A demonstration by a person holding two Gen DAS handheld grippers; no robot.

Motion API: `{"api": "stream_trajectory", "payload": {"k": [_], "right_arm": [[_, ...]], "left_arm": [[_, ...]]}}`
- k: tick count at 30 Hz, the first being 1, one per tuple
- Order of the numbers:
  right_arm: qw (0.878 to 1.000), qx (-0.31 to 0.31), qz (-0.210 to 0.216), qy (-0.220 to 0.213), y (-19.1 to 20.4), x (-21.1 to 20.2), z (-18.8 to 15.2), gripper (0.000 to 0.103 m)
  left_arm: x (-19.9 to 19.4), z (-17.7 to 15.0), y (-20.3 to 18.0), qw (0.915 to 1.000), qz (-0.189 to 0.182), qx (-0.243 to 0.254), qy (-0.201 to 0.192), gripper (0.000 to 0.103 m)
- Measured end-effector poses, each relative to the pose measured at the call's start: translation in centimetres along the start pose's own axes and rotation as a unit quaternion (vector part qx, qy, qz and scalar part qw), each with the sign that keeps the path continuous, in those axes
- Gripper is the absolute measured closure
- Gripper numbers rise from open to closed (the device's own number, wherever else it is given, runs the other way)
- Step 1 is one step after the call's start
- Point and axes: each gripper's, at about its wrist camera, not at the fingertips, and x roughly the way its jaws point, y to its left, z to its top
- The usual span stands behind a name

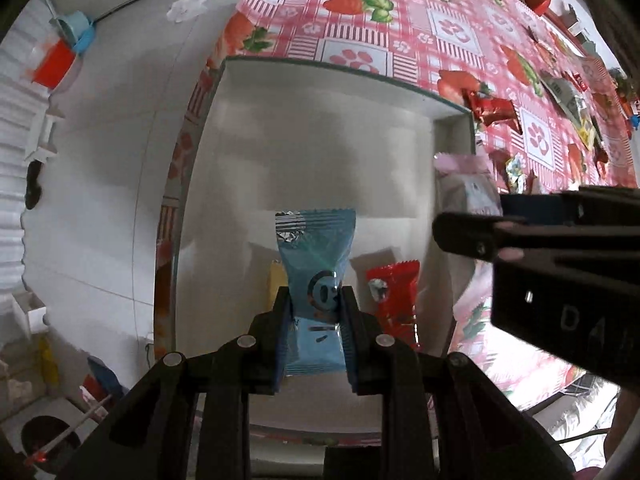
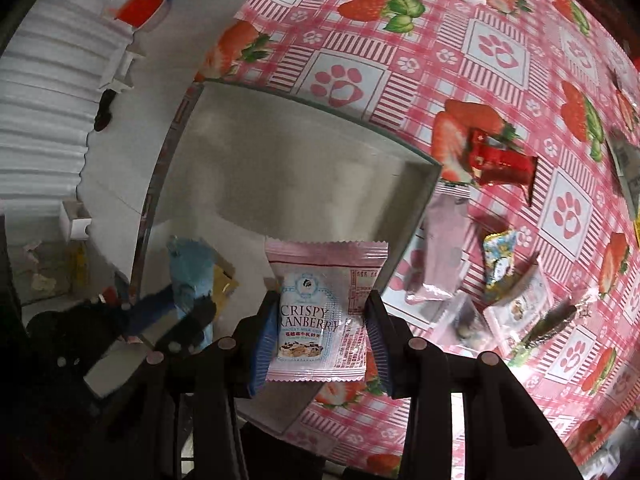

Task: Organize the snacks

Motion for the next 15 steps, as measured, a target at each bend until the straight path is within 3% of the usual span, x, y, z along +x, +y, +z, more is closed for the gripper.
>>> {"api": "stream_trajectory", "payload": {"k": [11, 13, 14, 15], "right_arm": [[1.000, 0.000, 0.007, 0.019, 0.4, 1.8, 0.8, 0.059], [1.000, 0.000, 0.010, 0.025, 0.4, 2.1, 0.9, 0.059], [1.000, -0.001, 0.012, 0.027, 0.3, 2.2, 0.9, 0.058], [1.000, -0.003, 0.014, 0.026, 0.3, 2.2, 0.8, 0.057]], "left_arm": [[0.5, -0.3, -0.3, 0.9999, 0.014, 0.002, 0.009, 0.075], [0.7, -0.3, -0.6, 0.9995, 0.029, 0.004, 0.011, 0.057], [0.7, -0.4, -0.8, 0.9993, 0.035, 0.004, 0.010, 0.040], [0.6, -0.4, -0.9, 0.9990, 0.043, 0.004, 0.006, 0.029]]}}
